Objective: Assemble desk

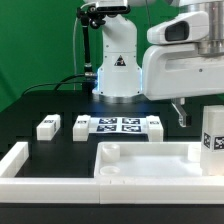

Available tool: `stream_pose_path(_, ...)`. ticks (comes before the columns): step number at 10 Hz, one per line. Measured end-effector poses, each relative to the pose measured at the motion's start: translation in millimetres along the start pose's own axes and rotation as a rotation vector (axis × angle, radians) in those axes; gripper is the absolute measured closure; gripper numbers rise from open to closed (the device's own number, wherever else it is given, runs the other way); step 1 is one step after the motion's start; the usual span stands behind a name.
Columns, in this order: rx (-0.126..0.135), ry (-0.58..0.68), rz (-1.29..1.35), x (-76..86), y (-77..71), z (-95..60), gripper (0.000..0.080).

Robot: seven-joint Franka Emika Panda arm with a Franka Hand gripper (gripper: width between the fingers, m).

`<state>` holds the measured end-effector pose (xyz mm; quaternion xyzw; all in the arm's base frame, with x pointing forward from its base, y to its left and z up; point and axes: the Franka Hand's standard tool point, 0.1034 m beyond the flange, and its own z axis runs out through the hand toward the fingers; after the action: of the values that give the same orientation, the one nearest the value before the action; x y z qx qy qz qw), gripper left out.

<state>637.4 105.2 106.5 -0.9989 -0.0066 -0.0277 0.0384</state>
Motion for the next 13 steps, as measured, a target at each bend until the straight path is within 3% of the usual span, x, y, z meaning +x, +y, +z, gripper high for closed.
stream_pose_path(2,-0.001,0.000,-0.007,-0.1,0.2,0.4,0.0409)
stream_pose_path(3,0.006,-0.001,0.088,-0.3,-1.3,0.5,0.0409)
stream_pose_path(4,0.008,-0.002,0.141,-0.4,-1.8,0.6,0.0512)
stream_pose_path(8,0.008,-0.006,0.637,-0.1,-2.8,-0.3,0.0512)
stream_pose_path(13,0.039,-0.042,1.364,3.5,-7.8,-0.2,0.0511)
